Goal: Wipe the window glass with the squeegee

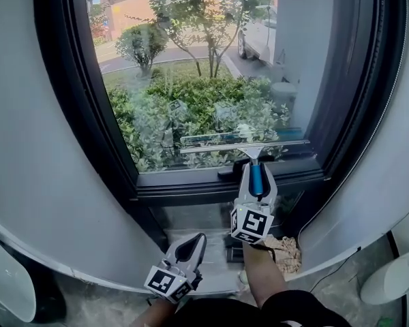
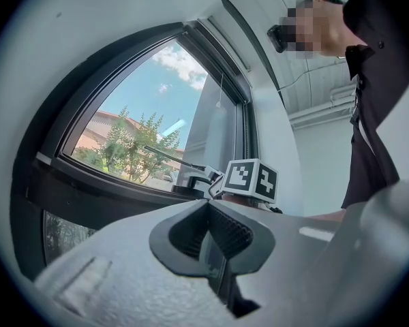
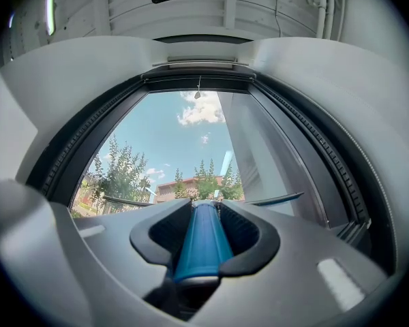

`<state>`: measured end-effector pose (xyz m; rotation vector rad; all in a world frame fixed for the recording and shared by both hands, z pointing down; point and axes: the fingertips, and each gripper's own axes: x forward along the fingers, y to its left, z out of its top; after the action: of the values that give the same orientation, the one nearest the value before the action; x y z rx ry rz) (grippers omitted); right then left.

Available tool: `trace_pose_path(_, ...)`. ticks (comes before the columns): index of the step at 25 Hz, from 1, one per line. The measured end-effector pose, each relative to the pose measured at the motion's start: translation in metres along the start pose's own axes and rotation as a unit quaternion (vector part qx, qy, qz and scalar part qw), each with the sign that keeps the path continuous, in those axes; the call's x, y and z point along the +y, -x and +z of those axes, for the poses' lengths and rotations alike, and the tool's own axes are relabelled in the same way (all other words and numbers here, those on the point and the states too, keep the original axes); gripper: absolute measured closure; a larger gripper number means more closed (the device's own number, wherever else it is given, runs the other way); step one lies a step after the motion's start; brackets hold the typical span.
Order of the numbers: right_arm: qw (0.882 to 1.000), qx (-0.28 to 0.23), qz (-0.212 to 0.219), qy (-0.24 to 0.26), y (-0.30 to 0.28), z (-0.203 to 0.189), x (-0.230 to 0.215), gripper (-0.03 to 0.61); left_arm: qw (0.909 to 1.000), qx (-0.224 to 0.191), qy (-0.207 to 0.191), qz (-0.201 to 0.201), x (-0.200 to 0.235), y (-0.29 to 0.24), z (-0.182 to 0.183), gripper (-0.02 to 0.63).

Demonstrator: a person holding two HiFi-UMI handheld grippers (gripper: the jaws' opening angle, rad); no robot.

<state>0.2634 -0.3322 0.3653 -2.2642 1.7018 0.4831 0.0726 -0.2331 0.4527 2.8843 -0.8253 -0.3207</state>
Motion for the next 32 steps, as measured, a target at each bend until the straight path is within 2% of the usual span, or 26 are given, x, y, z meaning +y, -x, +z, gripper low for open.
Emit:
trace_pose_path(8,1.0,-0.001,0.01,0.0,0.002,0.005,-0.003,0.445,0.9999,-0.004,0.007,-0.013,-0.008,-0.013,0.009,0.614)
trace_pose_path(10,1.0,-0.026,0.013,0.0,0.003,0.029,-0.009,0.445,0.9998,-0.002,0.005,-0.017,-0.008,-0.013,0.007,0.614)
trace_pose_path(15,0.991,-0.124,0.019,0.037,-0.027,0.119,-0.032,0.445,0.9996,-0.01,0.006,-0.026,-0.001,-0.02,-0.001,0.614)
trace_pose_path(21,0.982,-0.176,0.003,0.066,-0.077,0.196,-0.06,0.445,0.999,-0.02,0.01,-0.038,-0.004,-0.032,0.01,0.614)
trace_pose_path(25,0.978,-0.202,-0.008,0.043,-0.094,0.225,-0.074,0.445,0.9986,-0.033,0.001,-0.04,-0.001,-0.04,0.018,0.614)
trace_pose_path(32,0.971,-0.239,0.001,0.011,-0.112,0.259,-0.066,0.445,0.9978,-0.047,-0.015,-0.044,0.006,-0.052,0.032,0.614)
